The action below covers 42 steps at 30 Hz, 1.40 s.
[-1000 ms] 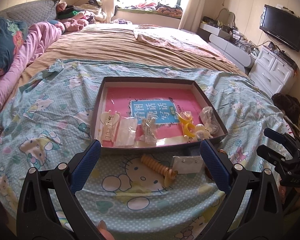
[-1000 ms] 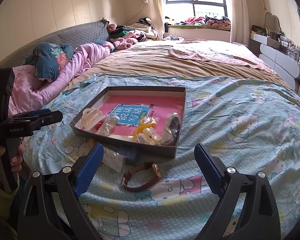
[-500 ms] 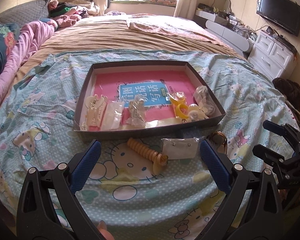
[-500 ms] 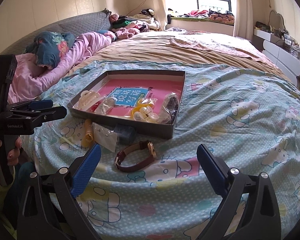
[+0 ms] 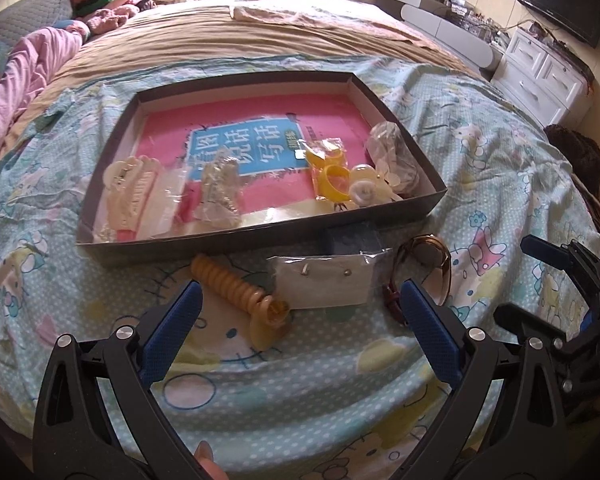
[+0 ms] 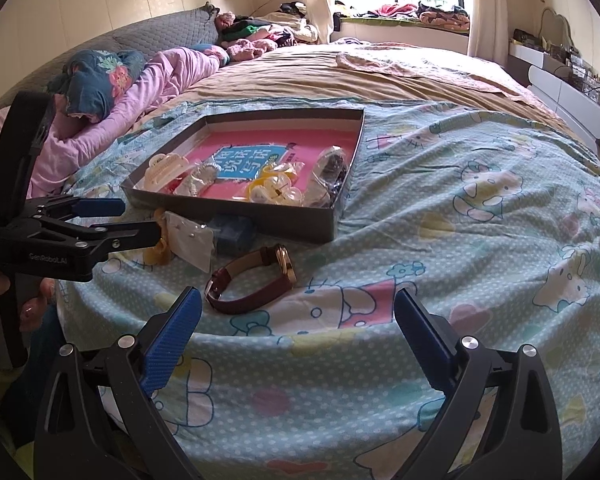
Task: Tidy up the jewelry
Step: 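Grasp the white earring card with the left tool while the right tool grasps the brown watch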
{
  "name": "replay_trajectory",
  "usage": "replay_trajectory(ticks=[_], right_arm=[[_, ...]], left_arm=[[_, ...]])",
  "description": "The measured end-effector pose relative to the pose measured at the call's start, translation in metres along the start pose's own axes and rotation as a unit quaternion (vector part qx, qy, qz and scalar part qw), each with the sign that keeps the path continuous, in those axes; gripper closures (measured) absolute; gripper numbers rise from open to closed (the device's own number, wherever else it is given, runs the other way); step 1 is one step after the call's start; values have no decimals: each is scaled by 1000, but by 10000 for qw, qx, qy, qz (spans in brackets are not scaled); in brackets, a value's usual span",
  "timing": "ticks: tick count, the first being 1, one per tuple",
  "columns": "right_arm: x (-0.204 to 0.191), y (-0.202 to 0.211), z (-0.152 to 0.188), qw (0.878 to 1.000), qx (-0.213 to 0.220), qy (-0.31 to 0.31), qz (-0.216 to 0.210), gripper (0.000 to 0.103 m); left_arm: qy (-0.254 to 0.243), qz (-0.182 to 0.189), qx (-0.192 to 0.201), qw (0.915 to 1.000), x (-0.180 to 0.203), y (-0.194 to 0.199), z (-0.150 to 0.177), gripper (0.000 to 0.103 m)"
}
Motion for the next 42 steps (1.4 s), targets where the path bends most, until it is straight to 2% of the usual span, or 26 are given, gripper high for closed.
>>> replay_trajectory(ticks=[8,15,16,17,21,22,29,33,34,35,36,42], right_arm=[[-3,-13,11,9997,-147,188,-35,7],[-4,-23,14,9996,-194,151,-166,7],[-4,-25,13,9995,-207,158,-185,7],[-5,-27,13,9994,-216,173,-201,7],[-11,-36,9,9989,-275,268,-269,7],[-13,-39,8,9987,-301,306,-276,6],[-25,-68,3,9953,-615,686,-302,5],[-28,-82,2,9940,-734,741,-320,6],[-28,-84,1,9942,-725,739,-303,14],[-30,-85,0,9937,-750,745,-380,26],[-32,-84,0,9934,-751,745,-438,31],[-36,-68,-9,9951,-515,631,-563,33]], left_arm=[[-96,-45,-255,9996,14,-25,-2,10],[10,-21,-284,9996,15,-36,-5,11],[19,0,-268,9996,16,-37,-6,18],[12,29,-267,9996,17,-38,-7,32],[-3,133,-299,9995,20,-41,-7,37],[39,191,-275,9994,20,-39,-7,44],[372,539,-36,9978,8,-15,-20,44],[449,585,157,9972,0,1,-30,44],[490,618,193,9967,-2,4,-32,44],[513,628,223,9965,-3,6,-34,44],[531,629,256,9963,-5,8,-36,44],[658,620,421,9950,-19,18,-44,44]])
Point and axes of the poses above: each gripper's, at about its wrist camera, not at the fingertips, and y roughly against the way its jaws point, x to its right, z to its underside, the point moved 10 cm from there along -y, roughly the way its jaws point, and after that the axes turned 8 degrees about -z, right-handed, at the moved point
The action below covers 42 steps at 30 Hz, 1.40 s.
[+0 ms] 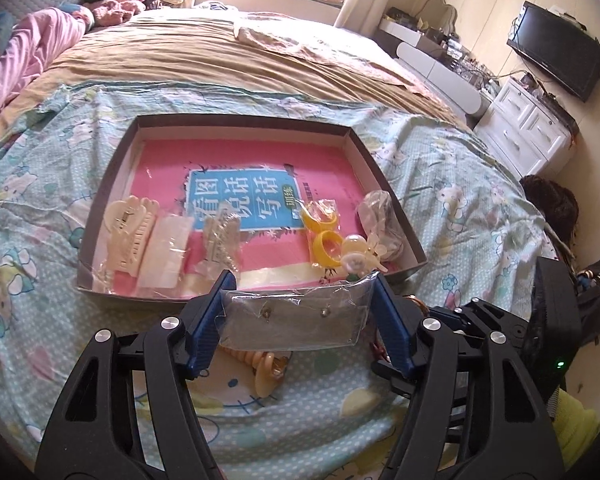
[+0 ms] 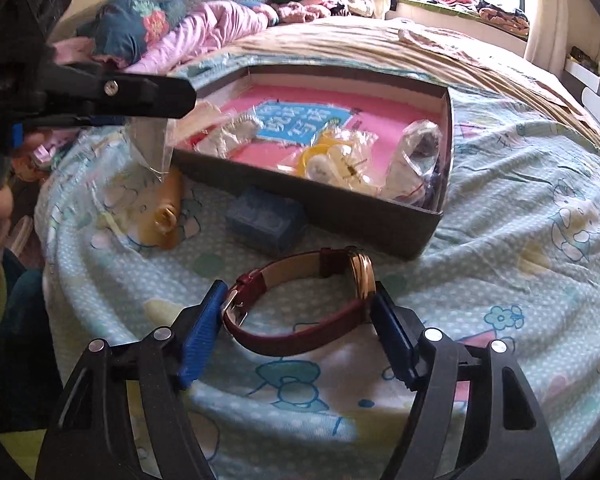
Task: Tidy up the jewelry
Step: 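Grasp the white earring card with the left tool while the right tool grasps the brown watch, then carry the earring card with the left tool while the right tool carries the watch over the tray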
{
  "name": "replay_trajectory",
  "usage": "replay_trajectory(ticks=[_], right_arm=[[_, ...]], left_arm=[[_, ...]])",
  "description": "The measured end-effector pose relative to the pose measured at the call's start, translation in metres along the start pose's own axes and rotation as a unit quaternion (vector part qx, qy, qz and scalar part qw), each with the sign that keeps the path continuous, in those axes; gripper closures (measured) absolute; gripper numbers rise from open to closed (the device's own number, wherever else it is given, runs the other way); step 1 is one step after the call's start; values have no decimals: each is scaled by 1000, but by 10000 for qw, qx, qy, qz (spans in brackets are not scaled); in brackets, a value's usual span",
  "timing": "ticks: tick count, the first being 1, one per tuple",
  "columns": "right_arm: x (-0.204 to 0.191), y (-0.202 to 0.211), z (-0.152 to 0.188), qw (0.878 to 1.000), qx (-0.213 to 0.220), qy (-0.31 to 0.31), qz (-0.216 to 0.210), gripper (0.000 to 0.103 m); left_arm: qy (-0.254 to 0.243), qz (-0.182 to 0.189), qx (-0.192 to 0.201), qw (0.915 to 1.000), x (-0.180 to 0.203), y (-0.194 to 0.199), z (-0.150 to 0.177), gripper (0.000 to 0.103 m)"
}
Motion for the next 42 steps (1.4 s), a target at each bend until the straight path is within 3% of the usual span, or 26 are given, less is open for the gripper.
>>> replay_trajectory(ticks=[18,31,42], right_arm=[[-13,44,-54,9975,694,14,98,33],[-23,37,-93,9963,822,230,131,33],[-24,26,-114,9957,848,309,186,33]], left_arm=[[301,-214,376,9986,-53,24,-18,44],[590,-405,579,9958,-97,37,-33,43],[662,-546,643,9942,-112,32,-41,43]])
Point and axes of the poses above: each gripper's, at about its wrist camera, not at the fingertips, and y roughly against the way its jaws point, x to its right, z to its underside, the point moved 10 cm from there along -y, roughly the way its jaws point, and after that the axes turned 8 degrees about -z, right-handed, at the moved point
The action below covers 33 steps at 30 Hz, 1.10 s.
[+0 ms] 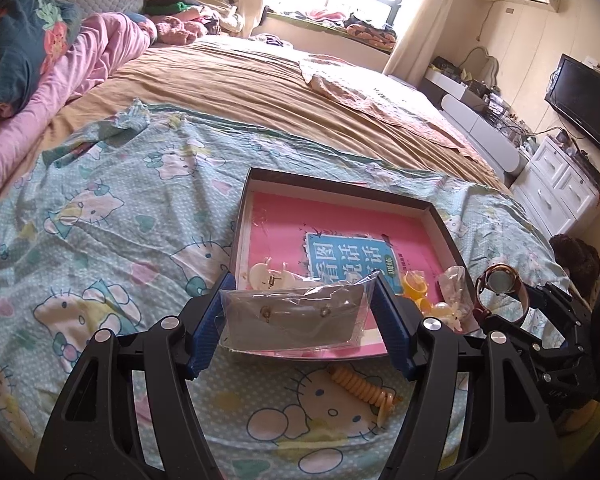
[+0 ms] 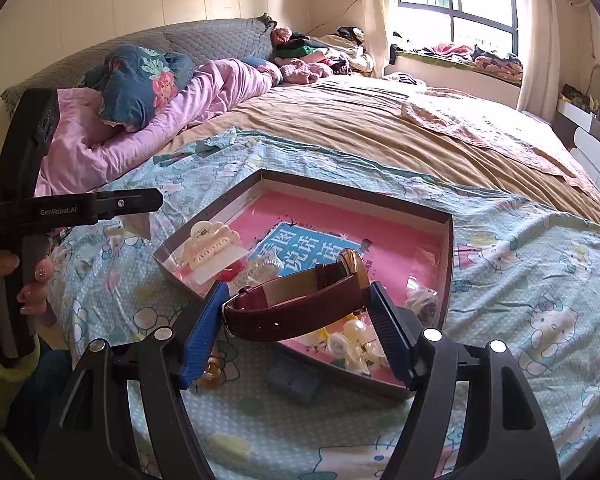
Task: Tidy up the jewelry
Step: 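Carry the earring card with the left tool while the right tool carries the watch over the tray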
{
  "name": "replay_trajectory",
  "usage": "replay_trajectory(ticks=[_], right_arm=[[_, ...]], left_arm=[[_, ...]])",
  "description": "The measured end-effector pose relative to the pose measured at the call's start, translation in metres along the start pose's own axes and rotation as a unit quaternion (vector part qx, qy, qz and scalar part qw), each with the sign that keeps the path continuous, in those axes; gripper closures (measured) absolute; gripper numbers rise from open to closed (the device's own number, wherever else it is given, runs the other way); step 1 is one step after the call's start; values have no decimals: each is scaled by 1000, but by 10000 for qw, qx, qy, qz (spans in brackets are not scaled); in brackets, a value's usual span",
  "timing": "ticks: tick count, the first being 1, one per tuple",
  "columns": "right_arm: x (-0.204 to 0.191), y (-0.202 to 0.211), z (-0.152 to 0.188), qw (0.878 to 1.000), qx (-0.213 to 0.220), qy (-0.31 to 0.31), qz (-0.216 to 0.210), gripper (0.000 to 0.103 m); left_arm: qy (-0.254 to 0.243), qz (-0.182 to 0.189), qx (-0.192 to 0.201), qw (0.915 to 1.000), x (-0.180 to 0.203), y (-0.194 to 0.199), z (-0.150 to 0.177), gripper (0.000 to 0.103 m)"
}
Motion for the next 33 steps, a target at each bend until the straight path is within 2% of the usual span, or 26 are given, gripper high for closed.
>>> replay_trajectory(ticks=[8,17,33], right_arm=[[12,-9,-8,9999,-12,-12,117,33],[35,-17,-14,9995,16,-132,272,33],[60,-43,-7,9986,-159,-337,380,33]], left_arm=[[-28,-17,-105,9999,4,-18,2,43],[-273,-64,-266,9993,18,-39,12,43],[-502,-97,-526,9973,30,-65,27,43]])
Point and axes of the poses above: each gripper's, at about its wrist camera, not at the fingertips, and y roughly against the way its jaws point, x to its right, z to its underside, the point moved 10 cm from there along -y, roughly the way its jaws point, and after that the axes turned 8 degrees about -z, right-handed, at the moved point
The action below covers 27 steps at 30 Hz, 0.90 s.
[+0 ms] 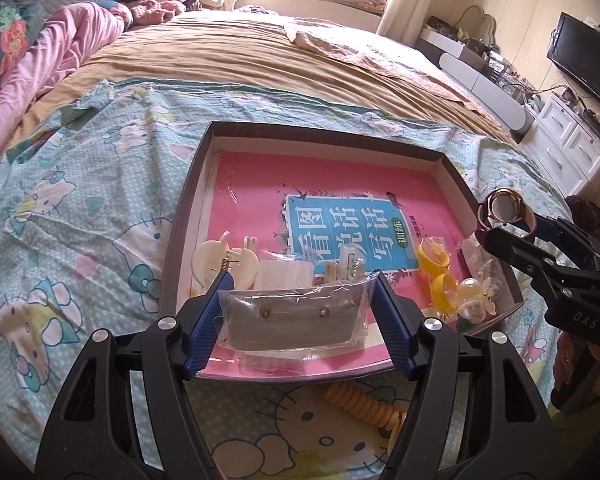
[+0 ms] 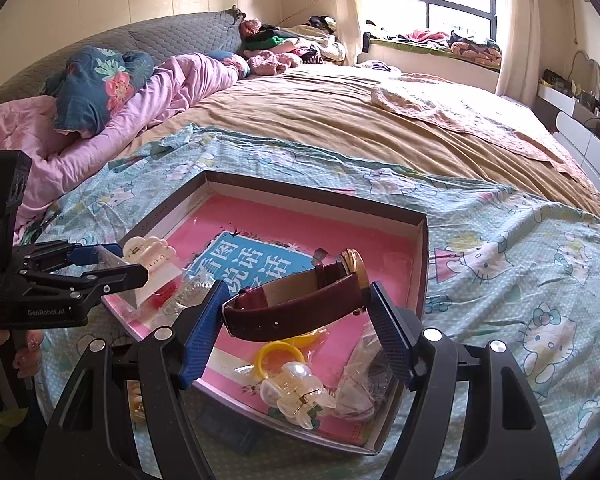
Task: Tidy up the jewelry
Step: 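Carry the earring card with the left tool while the right tool carries the watch over the tray, then open the left tool to drop the card in the tray while the right tool releases the watch there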
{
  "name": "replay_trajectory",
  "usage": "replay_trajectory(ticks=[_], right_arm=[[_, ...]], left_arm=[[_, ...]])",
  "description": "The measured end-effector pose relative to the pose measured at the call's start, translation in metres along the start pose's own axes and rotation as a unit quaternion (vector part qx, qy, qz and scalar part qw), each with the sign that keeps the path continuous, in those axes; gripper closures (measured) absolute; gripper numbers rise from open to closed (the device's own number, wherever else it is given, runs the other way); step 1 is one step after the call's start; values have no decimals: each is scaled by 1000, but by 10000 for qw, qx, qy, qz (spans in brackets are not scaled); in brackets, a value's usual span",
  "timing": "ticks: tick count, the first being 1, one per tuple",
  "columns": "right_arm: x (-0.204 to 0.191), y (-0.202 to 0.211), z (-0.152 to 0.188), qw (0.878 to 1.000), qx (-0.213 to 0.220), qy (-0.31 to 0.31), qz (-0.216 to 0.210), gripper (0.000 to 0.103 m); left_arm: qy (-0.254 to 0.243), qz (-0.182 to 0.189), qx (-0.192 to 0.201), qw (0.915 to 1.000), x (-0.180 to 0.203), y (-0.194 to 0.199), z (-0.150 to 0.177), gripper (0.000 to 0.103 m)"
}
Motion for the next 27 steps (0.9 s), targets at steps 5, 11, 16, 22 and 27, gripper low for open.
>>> replay_trajectory(ticks=[5,11,16,22,27], right_arm=[[4,-7,5,10000,-63,-60,5,33],[6,-12,10,9998,-125,-121,-1,33],[7,-14,12,9998,-144,-141,-1,44],[12,-12,16,9996,-146,-234,32,44],[13,-5,20,9994,-127,-329,-1,43]], left_arm=[[-6,-7,-41,10000,0,-4,0,42],[-21,-20,-71,10000,1,-6,2,41],[-47,-39,-79,10000,1,-8,2,41],[-36,-37,-82,10000,1,-8,2,40],[-50,-41,-87,9999,2,-8,2,38]])
Point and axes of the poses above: each gripper's, at about its wrist camera, not at the fingertips, and y roughly against the way its jaws point, x to its right, z to its underside, the point moved 10 cm from there along -y, roughly the way its jaws point, and after that the axes turned 8 degrees about -z, right-handed, at the moved point
